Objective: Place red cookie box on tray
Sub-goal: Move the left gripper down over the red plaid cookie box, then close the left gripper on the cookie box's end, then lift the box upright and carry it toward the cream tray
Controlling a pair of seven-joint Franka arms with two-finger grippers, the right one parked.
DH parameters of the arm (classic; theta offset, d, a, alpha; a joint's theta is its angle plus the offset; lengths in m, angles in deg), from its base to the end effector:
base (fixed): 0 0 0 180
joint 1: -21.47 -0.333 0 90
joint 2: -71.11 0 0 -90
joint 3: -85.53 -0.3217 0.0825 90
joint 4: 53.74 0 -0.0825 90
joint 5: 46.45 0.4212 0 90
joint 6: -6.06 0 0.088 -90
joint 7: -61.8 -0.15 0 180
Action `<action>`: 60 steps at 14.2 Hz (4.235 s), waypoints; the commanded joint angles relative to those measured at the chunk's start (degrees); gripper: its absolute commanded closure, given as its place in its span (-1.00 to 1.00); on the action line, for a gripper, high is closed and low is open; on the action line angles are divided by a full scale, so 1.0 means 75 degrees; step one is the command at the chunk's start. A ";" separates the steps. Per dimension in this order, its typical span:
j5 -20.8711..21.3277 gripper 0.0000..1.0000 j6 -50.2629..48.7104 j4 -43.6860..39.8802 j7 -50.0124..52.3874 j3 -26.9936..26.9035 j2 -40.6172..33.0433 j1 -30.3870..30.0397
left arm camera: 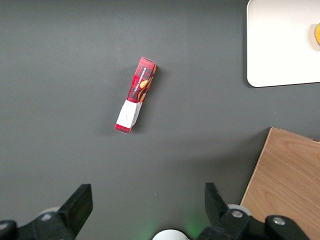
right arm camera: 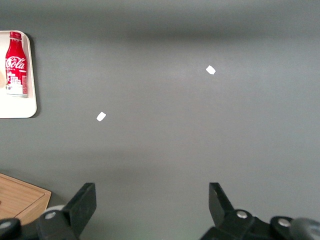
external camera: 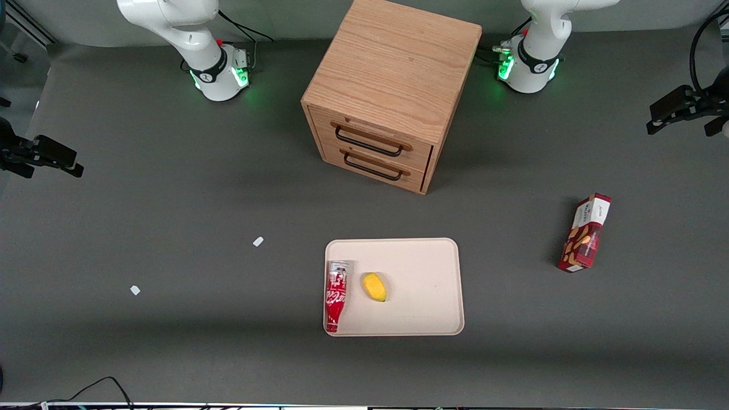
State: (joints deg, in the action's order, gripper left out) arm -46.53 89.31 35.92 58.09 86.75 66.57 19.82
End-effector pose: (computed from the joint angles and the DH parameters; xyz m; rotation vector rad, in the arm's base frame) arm 0.5525 0.0035 0.6255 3.1390 -0.0899 -0.0513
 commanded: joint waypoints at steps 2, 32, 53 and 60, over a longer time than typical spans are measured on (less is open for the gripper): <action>0.0081 -1.00 0.0081 0.0081 0.0072 0.0024 -0.0086 -0.0002; 0.0350 0.35 0.8061 0.4335 -0.3257 -0.0281 0.3500 -0.0424; 0.0397 1.00 0.2013 -0.1710 0.1685 0.2014 0.4165 0.0161; 0.0702 1.00 0.3524 -0.2589 0.2871 0.2087 0.6040 0.1309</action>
State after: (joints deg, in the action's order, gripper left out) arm -42.62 114.52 21.28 76.28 103.01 107.75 27.04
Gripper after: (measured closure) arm 0.868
